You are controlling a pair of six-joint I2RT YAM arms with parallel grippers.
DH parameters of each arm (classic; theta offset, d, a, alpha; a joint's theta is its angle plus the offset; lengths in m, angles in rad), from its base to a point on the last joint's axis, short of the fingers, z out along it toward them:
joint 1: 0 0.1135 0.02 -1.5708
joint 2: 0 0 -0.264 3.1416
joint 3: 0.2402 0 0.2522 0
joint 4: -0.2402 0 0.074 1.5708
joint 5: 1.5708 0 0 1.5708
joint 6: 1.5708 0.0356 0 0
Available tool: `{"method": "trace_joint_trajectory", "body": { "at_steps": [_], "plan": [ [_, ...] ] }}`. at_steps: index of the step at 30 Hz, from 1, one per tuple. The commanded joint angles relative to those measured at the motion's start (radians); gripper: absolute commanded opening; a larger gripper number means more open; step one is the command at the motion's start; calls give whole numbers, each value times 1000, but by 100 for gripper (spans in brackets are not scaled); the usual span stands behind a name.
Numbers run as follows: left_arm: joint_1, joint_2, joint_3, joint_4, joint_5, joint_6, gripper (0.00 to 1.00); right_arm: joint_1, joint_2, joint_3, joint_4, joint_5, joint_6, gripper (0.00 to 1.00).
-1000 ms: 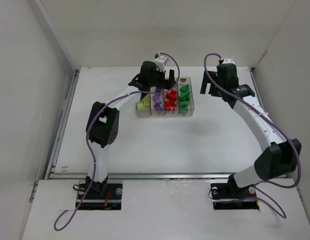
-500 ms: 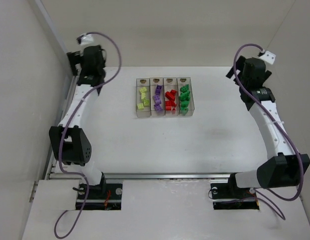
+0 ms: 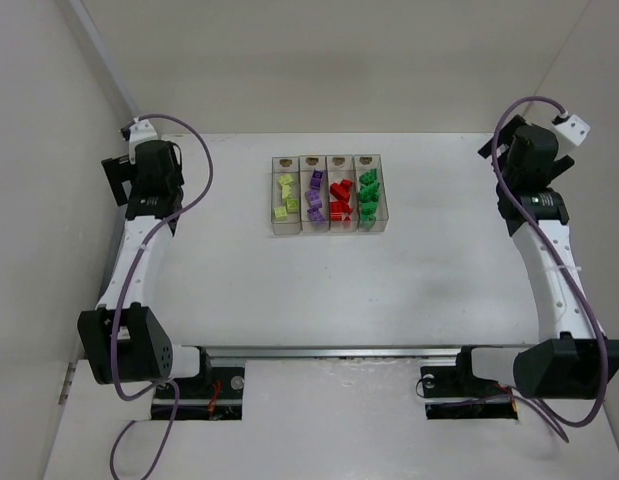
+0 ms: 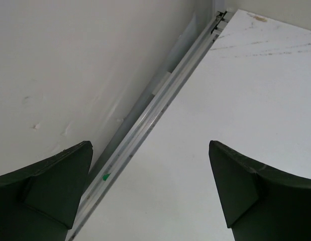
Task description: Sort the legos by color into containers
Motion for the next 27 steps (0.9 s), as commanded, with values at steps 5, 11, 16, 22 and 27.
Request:
{"method": "trace_joint_trajectory", "body": {
  "at_steps": [5, 11, 16, 22, 27],
  "plan": [
    [-15, -36, -24, 42, 36, -31, 100, 3, -90, 4, 22, 12, 30, 99],
    [-33, -45, -24, 22, 45, -31, 100, 3, -158, -57, 62, -8, 30, 99],
    [-52, -54, -34, 11, 55, -31, 100, 3, -196, -94, 80, 30, 30, 99],
    [-61, -73, -34, -33, 64, -51, 100, 3, -218, -123, 90, 31, 30, 99],
    [-61, -97, -34, -57, 73, -51, 100, 3, -227, -123, 99, 18, 39, 99]
  ]
}}
